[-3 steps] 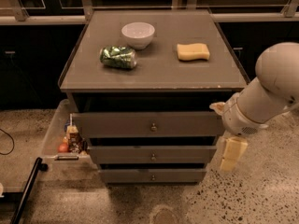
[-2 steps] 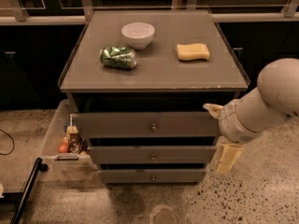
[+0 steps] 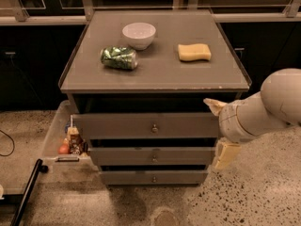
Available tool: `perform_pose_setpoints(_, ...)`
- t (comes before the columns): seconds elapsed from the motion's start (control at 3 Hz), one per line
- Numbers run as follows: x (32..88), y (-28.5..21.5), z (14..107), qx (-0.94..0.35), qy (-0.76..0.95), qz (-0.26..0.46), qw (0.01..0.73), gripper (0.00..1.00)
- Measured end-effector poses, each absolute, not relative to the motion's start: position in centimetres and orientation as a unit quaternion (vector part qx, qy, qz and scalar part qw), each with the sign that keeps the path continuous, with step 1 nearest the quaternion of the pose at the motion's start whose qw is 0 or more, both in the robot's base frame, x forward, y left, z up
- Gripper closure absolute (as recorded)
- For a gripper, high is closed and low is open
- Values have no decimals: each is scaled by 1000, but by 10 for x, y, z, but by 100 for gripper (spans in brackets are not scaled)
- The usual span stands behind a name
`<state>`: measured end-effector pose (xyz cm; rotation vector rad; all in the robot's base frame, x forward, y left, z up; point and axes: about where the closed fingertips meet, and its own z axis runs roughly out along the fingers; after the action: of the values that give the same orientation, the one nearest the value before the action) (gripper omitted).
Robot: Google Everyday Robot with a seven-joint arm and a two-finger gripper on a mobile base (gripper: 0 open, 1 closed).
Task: Open top drawer
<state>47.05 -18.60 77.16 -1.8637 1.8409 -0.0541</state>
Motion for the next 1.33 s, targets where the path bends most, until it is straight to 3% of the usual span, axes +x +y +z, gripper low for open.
perform_pose_setpoints(0.67, 477, -190, 753, -683, 686, -7, 250, 0)
perform_pose_setpoints(1.33, 521, -216, 693, -695, 670, -26, 261, 0)
